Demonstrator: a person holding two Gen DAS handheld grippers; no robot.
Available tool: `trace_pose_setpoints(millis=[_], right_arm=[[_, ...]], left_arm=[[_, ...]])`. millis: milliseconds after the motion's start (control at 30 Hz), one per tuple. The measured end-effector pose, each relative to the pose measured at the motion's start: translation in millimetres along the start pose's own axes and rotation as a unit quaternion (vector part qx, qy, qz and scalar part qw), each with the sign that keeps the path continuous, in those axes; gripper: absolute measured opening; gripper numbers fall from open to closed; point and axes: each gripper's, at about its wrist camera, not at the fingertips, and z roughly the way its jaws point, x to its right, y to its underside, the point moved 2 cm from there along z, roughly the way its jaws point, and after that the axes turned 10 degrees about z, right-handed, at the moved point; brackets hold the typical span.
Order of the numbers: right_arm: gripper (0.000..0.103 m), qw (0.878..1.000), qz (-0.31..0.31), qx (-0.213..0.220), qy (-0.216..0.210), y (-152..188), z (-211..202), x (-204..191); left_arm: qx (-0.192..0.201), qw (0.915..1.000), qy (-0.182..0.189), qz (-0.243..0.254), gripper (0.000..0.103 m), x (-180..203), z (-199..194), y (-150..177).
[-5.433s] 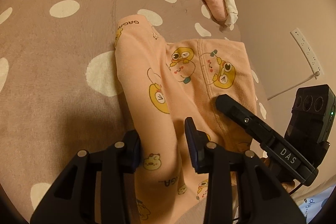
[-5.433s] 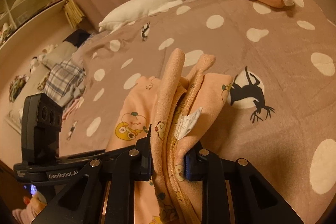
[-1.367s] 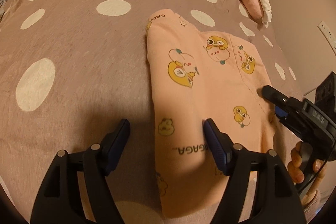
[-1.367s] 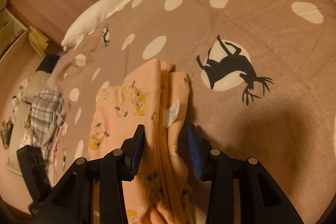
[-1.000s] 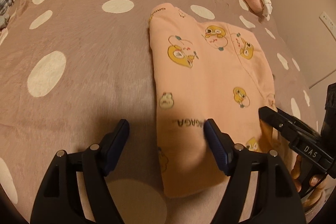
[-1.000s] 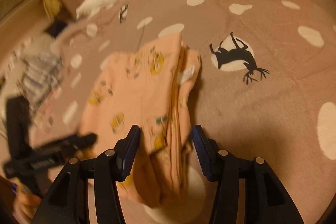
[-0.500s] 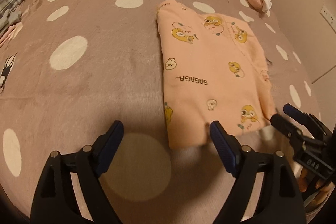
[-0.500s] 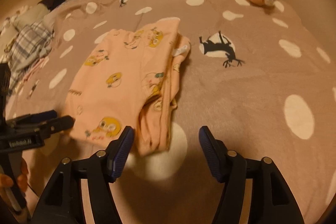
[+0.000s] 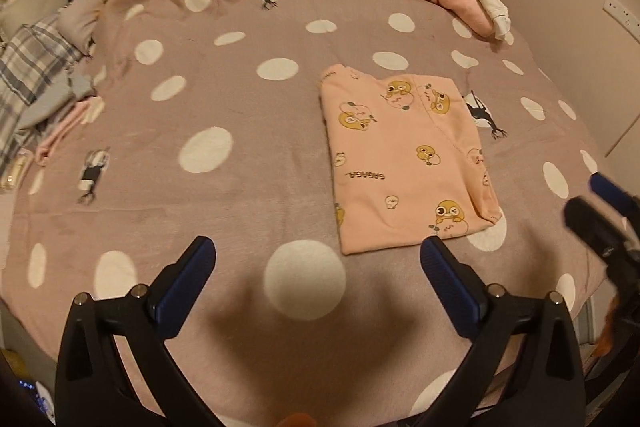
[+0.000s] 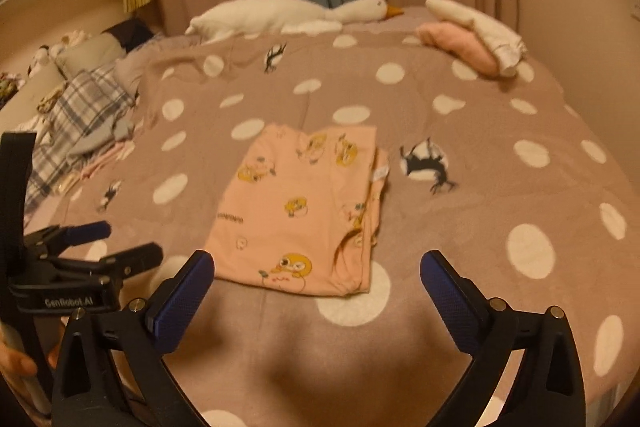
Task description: Fold small clothes
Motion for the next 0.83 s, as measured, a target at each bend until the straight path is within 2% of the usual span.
trace_pose_setpoints(millis=[67,133,233,300,833], right_arm=[[0.102,1.000,-0.001,0.011,-0.001,-2,-6,-1],[0.102,1.000,0.003,0.004,-0.002,-1,-1,2],[0.102,0.999,0.019,-0.025,0.024,7,17,11],[0.102,0.999,0.023,-0.027,0.016,11,16,11],[0.102,1.000,0.020,-0.010,0.003,8,2,8]], left_arm=[[0.001,1.0000,0.007,-0.004,0.103,-1,0,2],[-0.007,0.9999,0.008,-0.008,0.103,0,5,5],[-0.017,0.9998,0.001,-0.005,0.103,3,6,10],[-0.017,0.9998,-0.007,-0.001,0.103,4,4,12],[0.004,0.9999,-0.010,0.003,0.103,9,-14,8]])
